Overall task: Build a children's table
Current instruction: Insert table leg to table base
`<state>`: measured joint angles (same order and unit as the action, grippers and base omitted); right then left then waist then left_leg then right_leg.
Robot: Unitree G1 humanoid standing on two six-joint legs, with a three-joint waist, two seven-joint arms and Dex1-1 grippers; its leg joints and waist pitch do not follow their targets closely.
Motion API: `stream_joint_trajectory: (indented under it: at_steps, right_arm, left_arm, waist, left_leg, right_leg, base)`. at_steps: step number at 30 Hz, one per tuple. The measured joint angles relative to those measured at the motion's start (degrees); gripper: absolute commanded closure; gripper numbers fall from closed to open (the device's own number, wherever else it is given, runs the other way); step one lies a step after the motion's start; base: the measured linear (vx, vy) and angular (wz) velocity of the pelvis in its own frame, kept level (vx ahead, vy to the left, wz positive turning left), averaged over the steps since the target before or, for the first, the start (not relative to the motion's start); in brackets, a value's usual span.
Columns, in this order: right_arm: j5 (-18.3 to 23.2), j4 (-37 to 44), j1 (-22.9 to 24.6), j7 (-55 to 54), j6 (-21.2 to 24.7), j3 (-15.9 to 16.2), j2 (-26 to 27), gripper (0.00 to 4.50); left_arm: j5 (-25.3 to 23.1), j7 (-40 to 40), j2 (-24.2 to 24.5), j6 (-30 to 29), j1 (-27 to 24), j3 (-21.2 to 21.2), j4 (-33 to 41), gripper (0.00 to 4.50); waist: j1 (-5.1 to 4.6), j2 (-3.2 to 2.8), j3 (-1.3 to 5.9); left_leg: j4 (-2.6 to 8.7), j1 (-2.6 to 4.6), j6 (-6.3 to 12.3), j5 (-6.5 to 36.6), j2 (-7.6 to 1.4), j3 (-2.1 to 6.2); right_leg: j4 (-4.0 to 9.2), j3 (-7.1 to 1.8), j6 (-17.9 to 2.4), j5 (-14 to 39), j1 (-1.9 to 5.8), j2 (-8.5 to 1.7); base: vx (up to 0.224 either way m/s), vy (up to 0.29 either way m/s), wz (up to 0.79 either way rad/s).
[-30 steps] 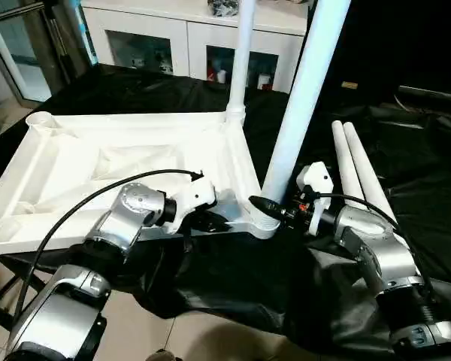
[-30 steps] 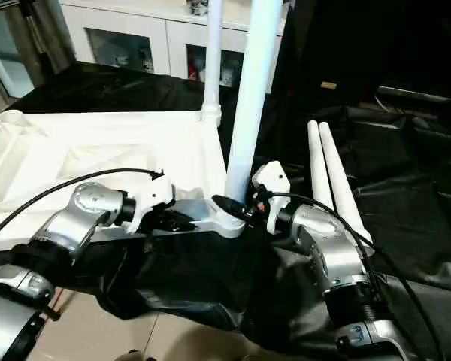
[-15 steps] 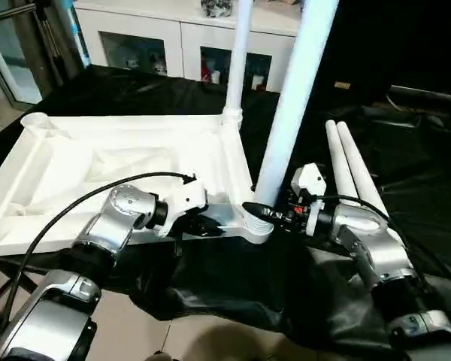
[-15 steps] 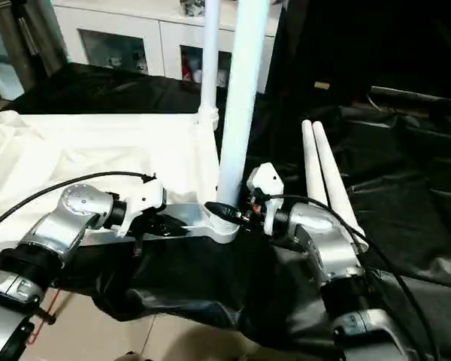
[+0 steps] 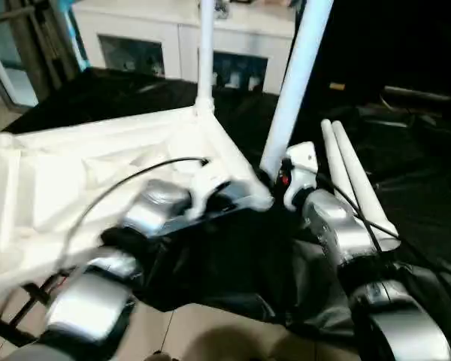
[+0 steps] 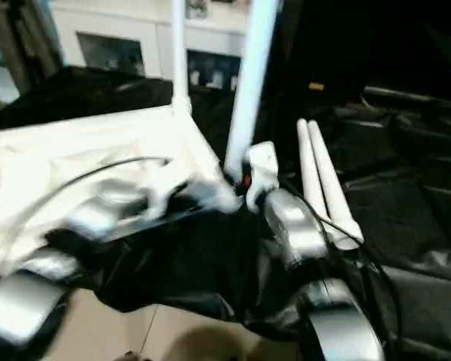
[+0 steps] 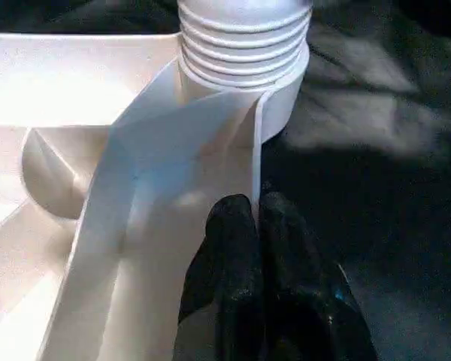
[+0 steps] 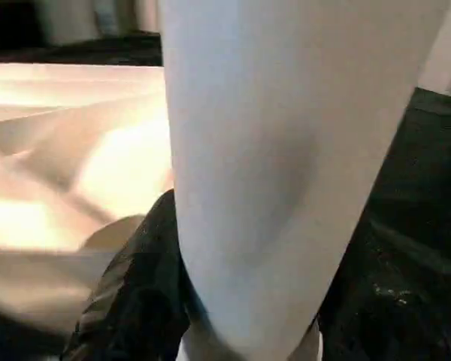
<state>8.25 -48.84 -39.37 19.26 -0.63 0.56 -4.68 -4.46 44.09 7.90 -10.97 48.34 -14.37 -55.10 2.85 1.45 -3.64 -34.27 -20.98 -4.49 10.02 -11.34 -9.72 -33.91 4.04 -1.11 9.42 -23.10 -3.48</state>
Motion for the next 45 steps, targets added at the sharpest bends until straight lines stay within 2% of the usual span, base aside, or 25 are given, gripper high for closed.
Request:
stream_joint_trajectory:
  at_steps: [7,11,19,23,27,35,45]
  right_arm:
    - [-1.3,-3.2,-2.6,-4.0,-0.2,-0.8,1.4,2.62]
    - [-1.1,-5.9,-4.2,-5.1,-0.8,-2.8,2.2,2.62]
    - [-1.5,-7.4,-5.3,-4.7,-0.8,-2.8,2.3,2.62]
    - [-2.3,-6.3,-5.2,2.9,0.5,-1.9,0.4,2.62]
    - [-2.3,-2.8,-3.7,12.6,2.5,0.5,-3.0,2.62]
    - [0.3,10.2,2.8,38.6,6.7,6.0,-11.5,2.62]
    - [1.4,18.0,7.0,46.0,9.4,8.0,-13.5,2.62]
  left_arm:
    - [0.0,-3.6,-1.8,-0.5,1.8,0.7,-2.9,4.50]
    - [-0.3,-4.6,-2.1,-0.4,3.3,0.9,-5.2,4.50]
    - [-0.8,-4.1,-1.7,0.8,3.3,0.8,-5.5,4.50]
    - [-0.8,1.0,0.1,3.0,2.4,0.4,-4.5,4.50]
    - [-0.8,6.3,2.5,4.5,0.8,-0.1,-1.9,4.50]
    - [1.1,23.2,10.0,10.4,-5.2,-1.6,6.6,4.50]
    - [1.6,30.2,13.2,13.7,-6.9,-1.8,8.0,4.50]
  waist:
    - [-0.01,0.03,0.04]
    - [0.00,0.02,0.04]
    - [-0.19,0.01,0.03]
    - [-0.45,0.00,0.03]
    - [-0.47,-0.01,0.03]
    - [0.39,0.21,0.12]
    - [0.95,0.44,0.18]
  left_leg:
    - [0.00,0.13,0.01,0.0,0.02,-0.01]
    - [0.10,0.21,0.01,0.0,0.01,0.01]
    - [0.11,0.20,0.01,0.0,0.01,0.01]
    - [0.13,0.17,0.01,0.0,0.00,0.02]
    - [0.20,0.14,0.01,0.0,-0.01,0.02]
    - [0.62,0.06,0.04,0.0,-0.19,-0.17]
    - [0.66,0.37,0.09,0.1,-0.21,-0.30]
  right_leg:
    - [-0.05,-0.04,-0.2,-0.1,0.09,-0.01]
    - [-0.11,0.01,-0.2,-0.1,0.08,0.00]
    - [-0.06,0.02,-0.2,-0.1,0.06,0.00]
    - [-0.06,0.02,-0.2,-0.1,0.04,0.01]
    - [-0.10,0.02,-0.3,-0.2,0.03,0.02]
    - [-0.18,0.02,-0.5,-0.1,0.03,0.12]
    - [-0.17,-0.03,-0.4,0.0,0.03,0.10]
  base:
    - [0.000,0.000,0.00]
    - [0.000,0.000,0.00]
    - [0.000,0.000,0.00]
    - [0.000,0.000,0.00]
    - [0.000,0.000,0.00]
    - [0.000,0.000,0.00]
    - [0.000,0.000,0.00]
